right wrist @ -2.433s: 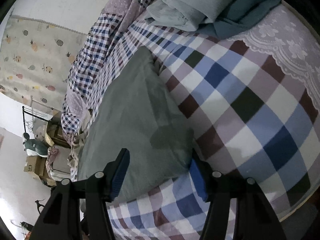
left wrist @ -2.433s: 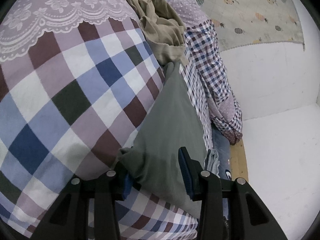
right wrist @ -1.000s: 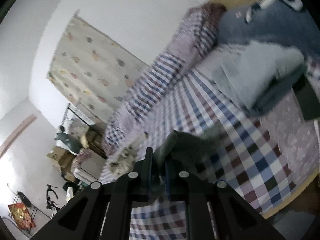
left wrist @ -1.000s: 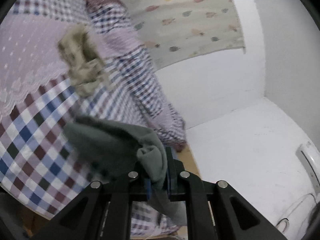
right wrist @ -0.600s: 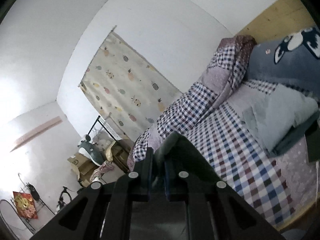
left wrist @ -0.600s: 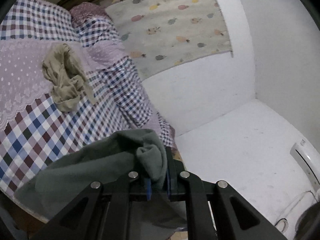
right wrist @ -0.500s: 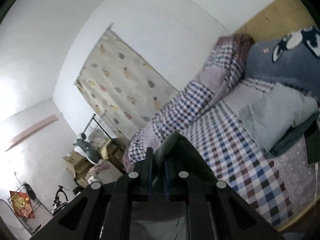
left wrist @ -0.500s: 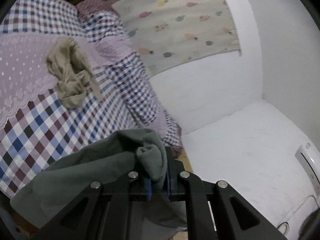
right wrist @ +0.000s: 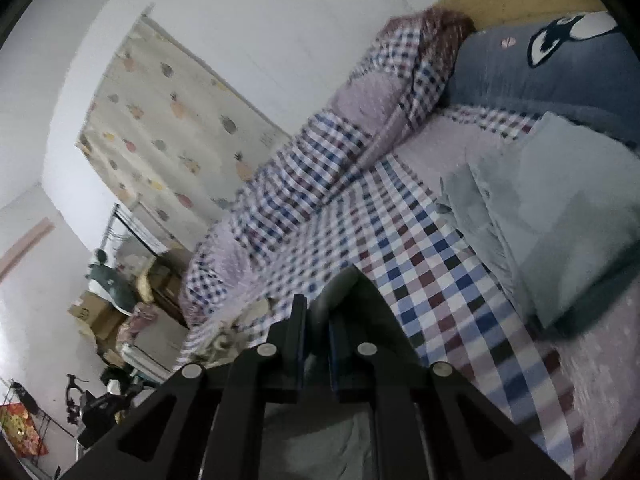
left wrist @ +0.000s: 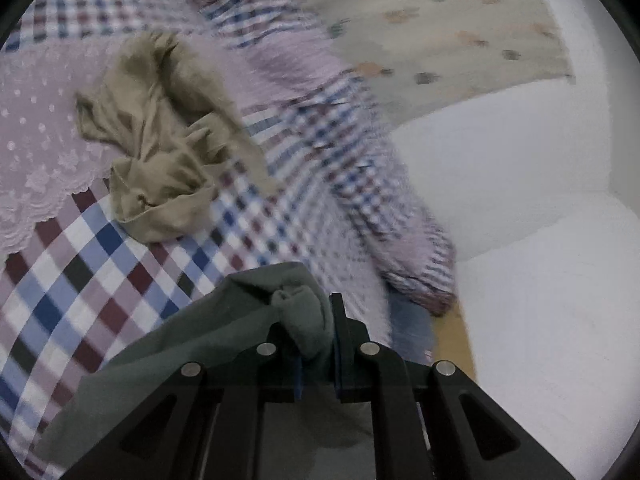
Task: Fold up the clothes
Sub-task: 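Lift the held side edge with both grippers and fold it over the body, then open both grippers and press the folded sweatshirt flat on the sheet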
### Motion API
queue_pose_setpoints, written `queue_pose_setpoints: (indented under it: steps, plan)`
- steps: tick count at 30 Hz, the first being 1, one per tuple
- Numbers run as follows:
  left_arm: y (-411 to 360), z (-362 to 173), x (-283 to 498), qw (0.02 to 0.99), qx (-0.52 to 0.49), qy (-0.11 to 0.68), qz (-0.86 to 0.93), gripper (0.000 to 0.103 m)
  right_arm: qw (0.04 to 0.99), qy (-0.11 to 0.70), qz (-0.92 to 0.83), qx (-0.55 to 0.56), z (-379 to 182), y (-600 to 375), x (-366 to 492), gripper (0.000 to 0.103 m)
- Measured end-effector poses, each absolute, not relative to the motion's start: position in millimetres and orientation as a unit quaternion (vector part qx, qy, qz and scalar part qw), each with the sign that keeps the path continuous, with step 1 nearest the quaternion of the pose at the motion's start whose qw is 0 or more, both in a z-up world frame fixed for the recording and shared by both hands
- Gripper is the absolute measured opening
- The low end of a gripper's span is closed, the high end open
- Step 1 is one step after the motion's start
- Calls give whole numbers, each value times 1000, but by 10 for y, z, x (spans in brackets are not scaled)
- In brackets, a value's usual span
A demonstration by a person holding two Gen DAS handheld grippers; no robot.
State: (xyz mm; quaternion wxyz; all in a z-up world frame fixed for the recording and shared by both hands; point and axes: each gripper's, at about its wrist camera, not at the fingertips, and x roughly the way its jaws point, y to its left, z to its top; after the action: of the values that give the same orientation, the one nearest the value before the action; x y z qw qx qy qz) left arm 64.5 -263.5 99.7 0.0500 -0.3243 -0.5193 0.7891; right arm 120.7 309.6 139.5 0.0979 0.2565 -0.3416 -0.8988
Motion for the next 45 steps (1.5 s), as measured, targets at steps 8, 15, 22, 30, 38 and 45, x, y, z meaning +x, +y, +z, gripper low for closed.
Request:
queue_pose_setpoints:
  steps: [8, 15, 22, 30, 38, 45]
  plan:
    - [-2647, 175, -259, -37, -405, -493, 769, 12, 48, -327, -866, 376, 565, 3057, -103, 8]
    - [-2788, 137, -274, -40, -366, -488, 792, 69, 17, -365, -821, 439, -121, 3166, -626, 13]
    - [-3138, 507, 226, -35, -299, -476, 826, 82, -3, -368, -863, 346, 153, 3316, -312, 88]
    - [-3031, 428, 1015, -21, -306, -431, 848, 84, 49, -351, -878, 322, 459, 3019, 429, 90]
    - [-2649, 342, 1698, -1, -332, -377, 865, 84, 103, -323, -876, 344, 236, 2307, 1361, 91]
    - [-2643, 263, 2214, 2, -330, -384, 863, 84, 116, -152, -924, 331, 298, 1660, 1717, 91]
